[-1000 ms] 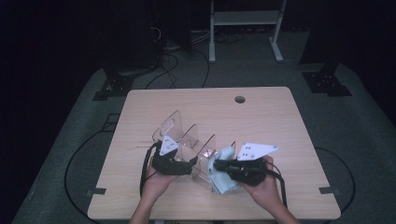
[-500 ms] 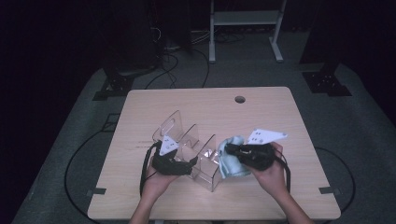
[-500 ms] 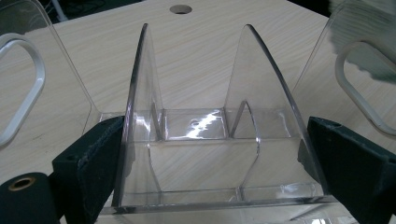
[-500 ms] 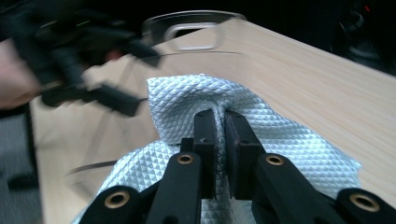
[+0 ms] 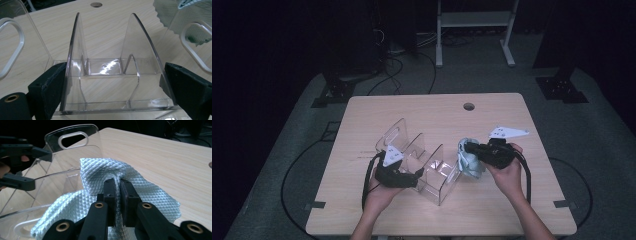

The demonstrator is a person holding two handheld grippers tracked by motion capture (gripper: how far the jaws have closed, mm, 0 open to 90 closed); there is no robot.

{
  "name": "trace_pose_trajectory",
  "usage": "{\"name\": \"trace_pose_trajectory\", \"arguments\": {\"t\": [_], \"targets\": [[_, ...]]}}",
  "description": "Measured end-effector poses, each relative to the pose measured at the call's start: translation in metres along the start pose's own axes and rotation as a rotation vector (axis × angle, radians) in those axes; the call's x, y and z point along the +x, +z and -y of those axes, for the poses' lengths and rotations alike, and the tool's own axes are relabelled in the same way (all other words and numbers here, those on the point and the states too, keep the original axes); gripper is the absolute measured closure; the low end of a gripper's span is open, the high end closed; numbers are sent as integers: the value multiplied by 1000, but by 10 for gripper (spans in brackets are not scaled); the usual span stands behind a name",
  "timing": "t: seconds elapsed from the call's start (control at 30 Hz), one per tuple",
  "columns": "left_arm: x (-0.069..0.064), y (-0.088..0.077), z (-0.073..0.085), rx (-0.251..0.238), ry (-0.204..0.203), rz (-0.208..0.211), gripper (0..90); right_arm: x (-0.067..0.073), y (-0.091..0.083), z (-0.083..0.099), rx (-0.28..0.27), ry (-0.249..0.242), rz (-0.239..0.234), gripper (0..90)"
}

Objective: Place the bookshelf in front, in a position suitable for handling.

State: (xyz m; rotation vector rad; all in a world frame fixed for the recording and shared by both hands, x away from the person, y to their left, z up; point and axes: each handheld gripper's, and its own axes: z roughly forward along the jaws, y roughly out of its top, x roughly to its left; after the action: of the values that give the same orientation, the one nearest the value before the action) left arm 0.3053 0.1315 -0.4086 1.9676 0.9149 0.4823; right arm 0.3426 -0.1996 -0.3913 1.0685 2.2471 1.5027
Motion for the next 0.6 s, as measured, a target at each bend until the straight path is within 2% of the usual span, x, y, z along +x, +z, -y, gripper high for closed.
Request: {"name": "trace_pose_trajectory", "arguments": {"t": [0.07,0.17,0.23,0.37,0.53,0.6], "targets": [[1,0,0,3,3,3,80,6,-3,-1,-10,-19,-6,837],[-1,1,-1,4,6,-3,81,20,-8,-2,-21,-46,-66,838],[-1,0,-1,4,4,-4,81,35,-8,-1,-14,-100,-66,837],[-1,0,-1,4,-3,-7,82,64,-10,4,-13,-150,-124,837],[-1,0,-1,8,1,-9,82,103,-8,11,25,-239,-192,837],[-1,0,0,9,-4,-9,82,112,-7,12,39,-267,-210,836]]}}
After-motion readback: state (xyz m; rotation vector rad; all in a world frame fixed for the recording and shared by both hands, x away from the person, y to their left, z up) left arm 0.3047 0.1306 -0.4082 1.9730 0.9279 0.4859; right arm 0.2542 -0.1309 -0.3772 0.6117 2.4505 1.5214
